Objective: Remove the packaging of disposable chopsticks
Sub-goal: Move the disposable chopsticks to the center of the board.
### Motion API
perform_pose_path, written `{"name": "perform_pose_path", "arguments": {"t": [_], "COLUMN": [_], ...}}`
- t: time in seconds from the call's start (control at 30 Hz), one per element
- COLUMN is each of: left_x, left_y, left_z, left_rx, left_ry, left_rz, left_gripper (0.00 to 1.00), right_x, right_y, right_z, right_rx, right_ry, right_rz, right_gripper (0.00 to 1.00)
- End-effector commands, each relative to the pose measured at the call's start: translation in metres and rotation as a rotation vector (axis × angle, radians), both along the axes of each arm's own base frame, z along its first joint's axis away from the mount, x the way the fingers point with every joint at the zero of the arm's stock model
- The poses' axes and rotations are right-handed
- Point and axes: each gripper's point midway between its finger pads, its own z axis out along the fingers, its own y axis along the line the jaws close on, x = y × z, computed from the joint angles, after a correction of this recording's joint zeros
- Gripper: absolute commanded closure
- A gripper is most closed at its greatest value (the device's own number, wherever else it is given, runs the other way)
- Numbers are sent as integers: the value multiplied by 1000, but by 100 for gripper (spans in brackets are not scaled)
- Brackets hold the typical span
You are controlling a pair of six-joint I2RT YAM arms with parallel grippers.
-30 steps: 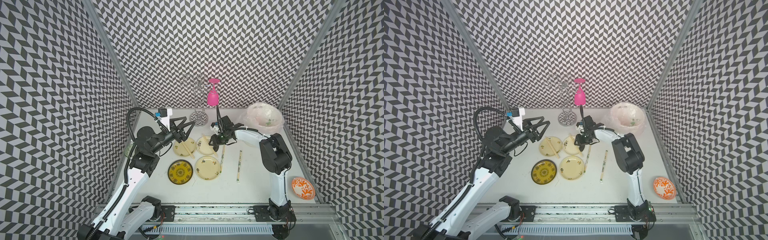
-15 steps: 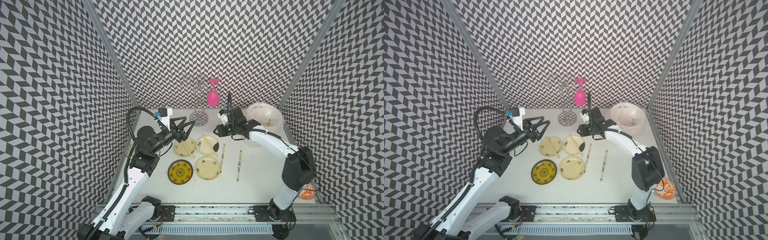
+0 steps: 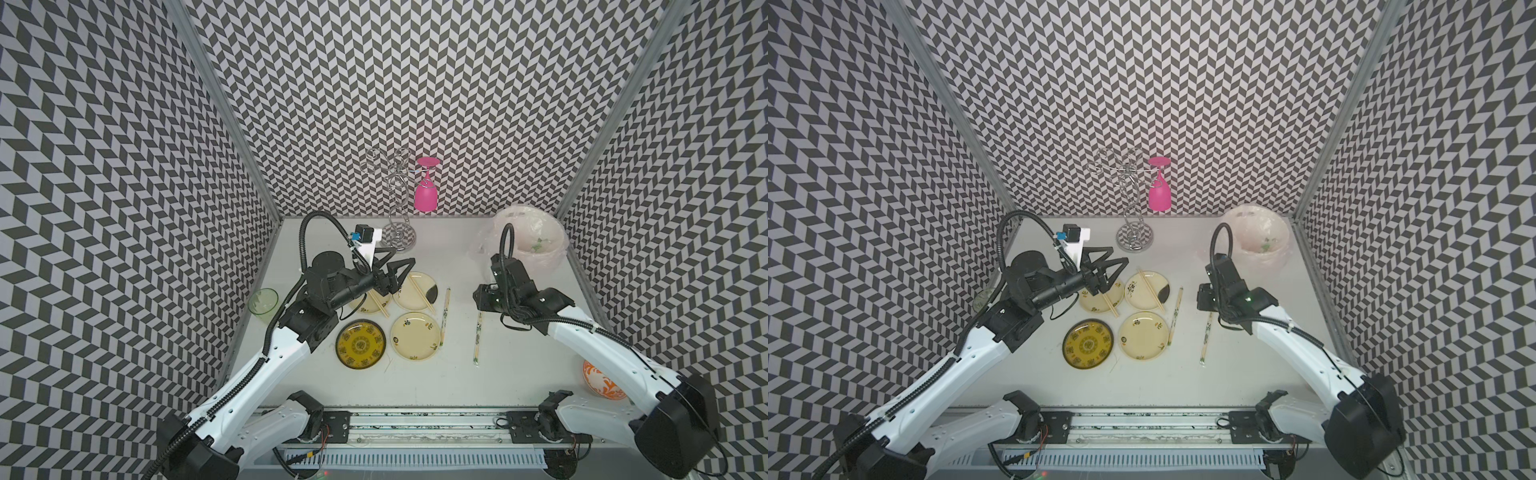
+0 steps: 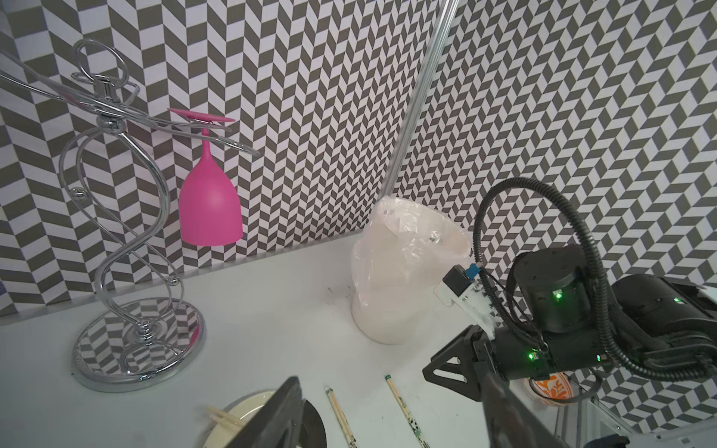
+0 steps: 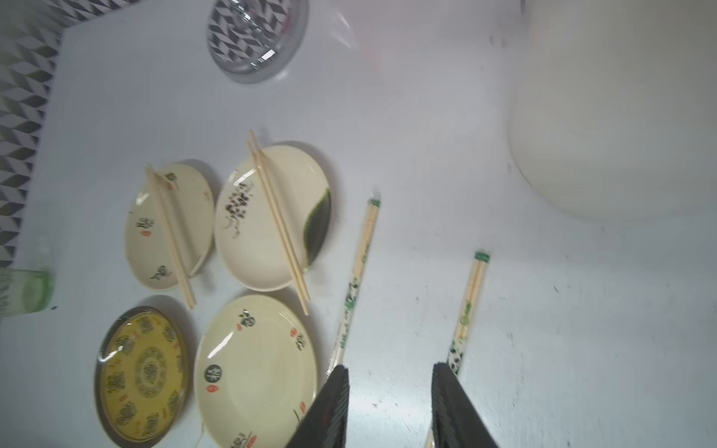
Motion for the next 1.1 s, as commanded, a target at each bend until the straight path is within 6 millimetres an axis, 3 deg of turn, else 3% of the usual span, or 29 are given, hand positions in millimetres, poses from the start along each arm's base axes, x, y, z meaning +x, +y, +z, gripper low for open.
{"name": "perform_pose_path", "arguments": {"t": [0.0, 0.17, 0.33, 0.47, 0.67, 0.8, 0.9, 0.97, 1.07], "left_x": [-3, -12, -16, -16, -13, -14, -9, 1, 9], "left_y": [-7, -26, -26, -22, -26, -25, -27, -31, -45], "left_z": [1, -17, -26, -25, -39, -35, -45, -64, -95], "left_rx": [26, 56, 58, 56, 82, 60, 58, 92, 172], "left_ry": [-31, -5, 6, -9, 26, 19, 48, 140, 256], "left_rz": [9, -34, -35, -18, -22, -24, -12, 16, 57], "left_gripper": [27, 27, 27, 27, 27, 27, 28, 30, 34], "right_x": [-15, -35, -46, -44, -42, -43, -43, -40, -31], "right_y": [-21, -22, -11, -5, 5, 7, 7, -5, -29], "right_z": [-15, -53, -88, -100, -116, -127, -118, -97, -46], "right_rx": [-24, -37, -7, -10, -18, -61, -84, -117, -140], "right_ry": [29, 138, 244, 258, 299, 335, 346, 299, 158], "right_rz": [-110, -78, -52, -48, -37, -35, -36, -71, -162], "right_gripper": [63, 64, 69, 69, 69, 69, 69, 68, 67]}}
